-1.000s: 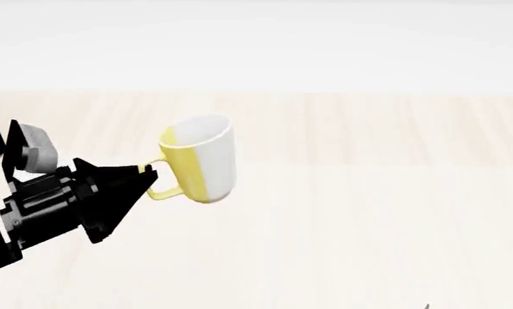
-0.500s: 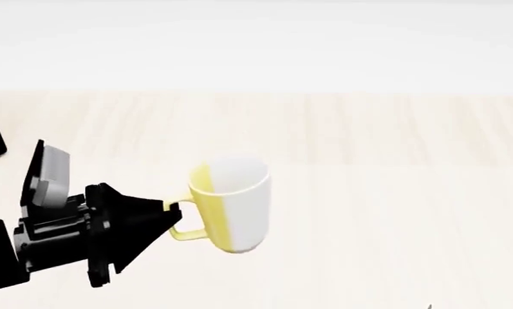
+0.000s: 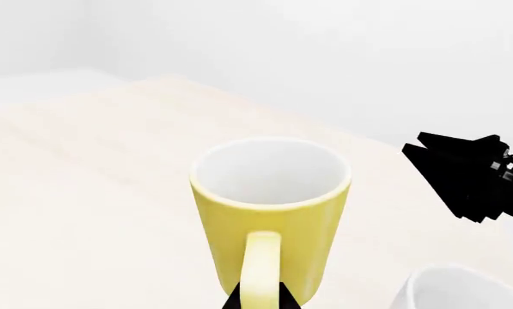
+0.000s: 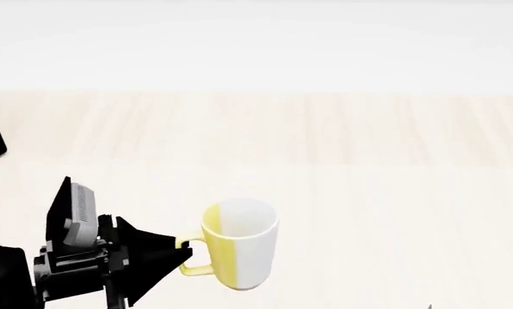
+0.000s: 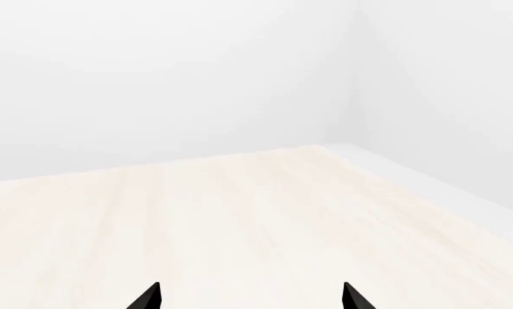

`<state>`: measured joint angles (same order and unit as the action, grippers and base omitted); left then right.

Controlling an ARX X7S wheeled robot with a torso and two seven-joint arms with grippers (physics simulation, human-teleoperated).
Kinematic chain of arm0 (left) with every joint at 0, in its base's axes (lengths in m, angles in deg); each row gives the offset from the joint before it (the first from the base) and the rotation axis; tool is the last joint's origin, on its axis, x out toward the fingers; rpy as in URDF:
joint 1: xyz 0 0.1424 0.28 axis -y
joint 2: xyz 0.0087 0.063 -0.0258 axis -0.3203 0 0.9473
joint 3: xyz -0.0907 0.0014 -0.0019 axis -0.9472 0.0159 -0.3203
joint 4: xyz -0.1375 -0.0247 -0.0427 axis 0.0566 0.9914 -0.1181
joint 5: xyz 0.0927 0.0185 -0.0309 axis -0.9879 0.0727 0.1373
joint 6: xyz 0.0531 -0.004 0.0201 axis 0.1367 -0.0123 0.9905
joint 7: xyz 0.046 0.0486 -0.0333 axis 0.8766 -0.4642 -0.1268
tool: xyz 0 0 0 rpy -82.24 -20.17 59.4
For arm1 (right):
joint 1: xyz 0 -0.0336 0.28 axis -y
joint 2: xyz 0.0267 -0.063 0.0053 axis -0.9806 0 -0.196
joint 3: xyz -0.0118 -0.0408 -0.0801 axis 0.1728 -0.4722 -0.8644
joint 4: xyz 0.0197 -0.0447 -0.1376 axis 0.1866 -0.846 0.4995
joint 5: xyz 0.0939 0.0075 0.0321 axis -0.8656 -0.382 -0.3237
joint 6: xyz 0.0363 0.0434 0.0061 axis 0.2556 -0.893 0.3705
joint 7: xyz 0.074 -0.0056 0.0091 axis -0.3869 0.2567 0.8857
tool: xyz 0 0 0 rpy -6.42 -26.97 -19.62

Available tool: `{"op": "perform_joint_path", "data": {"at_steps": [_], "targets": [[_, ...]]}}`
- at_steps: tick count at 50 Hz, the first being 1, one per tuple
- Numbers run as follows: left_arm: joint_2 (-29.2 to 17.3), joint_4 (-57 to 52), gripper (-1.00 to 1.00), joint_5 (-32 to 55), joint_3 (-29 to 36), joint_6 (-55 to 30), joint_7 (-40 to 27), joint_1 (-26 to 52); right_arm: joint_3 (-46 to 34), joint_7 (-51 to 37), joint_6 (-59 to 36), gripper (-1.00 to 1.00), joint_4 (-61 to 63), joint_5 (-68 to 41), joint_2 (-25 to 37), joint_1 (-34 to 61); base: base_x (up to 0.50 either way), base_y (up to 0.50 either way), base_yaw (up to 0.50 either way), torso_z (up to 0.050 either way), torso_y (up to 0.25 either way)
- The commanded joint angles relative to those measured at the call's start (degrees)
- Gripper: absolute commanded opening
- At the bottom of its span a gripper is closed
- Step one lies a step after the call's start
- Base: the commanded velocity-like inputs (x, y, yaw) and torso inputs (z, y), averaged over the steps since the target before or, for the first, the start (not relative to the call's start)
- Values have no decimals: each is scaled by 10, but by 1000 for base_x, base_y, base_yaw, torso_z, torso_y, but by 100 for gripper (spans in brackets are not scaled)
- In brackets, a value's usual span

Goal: Put the yellow and white mug to the front of the white mug.

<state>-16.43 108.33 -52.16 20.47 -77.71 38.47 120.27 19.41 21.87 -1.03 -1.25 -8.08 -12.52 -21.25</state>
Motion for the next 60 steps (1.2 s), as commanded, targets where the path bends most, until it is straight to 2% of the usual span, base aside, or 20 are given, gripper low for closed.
{"op": "perform_joint_path", "data": {"at_steps": [1, 11, 25, 57, 58, 59, 60], "targets": [[15, 37, -100, -14, 3, 47, 0, -8, -3, -2, 1, 100, 0, -1, 2, 0, 0, 0, 0, 0, 0], [32, 105, -100, -23, 3, 93, 10, -5, -6, -3, 2, 100, 2, -1, 3, -1, 0, 0, 0, 0, 0], [83, 297, -100, -61, 7, 228, 26, 28, -9, -6, 2, 100, 5, -1, 6, -1, 0, 0, 0, 0, 0], [94, 298, -100, -187, -120, 234, 33, 8, -15, -11, 5, 100, 4, -4, 11, -1, 0, 0, 0, 0, 0], [95, 298, -100, -196, -123, 246, 10, 6, -16, -11, 5, 100, 4, -3, 11, 0, 0, 0, 0, 0, 0], [95, 298, 100, -195, -125, 232, 35, 7, -16, -11, 5, 100, 3, -3, 11, 0, 0, 0, 0, 0, 0], [95, 298, 100, -199, -128, 237, 32, 6, -17, -11, 5, 100, 3, -3, 11, 0, 0, 0, 0, 0, 0]]}}
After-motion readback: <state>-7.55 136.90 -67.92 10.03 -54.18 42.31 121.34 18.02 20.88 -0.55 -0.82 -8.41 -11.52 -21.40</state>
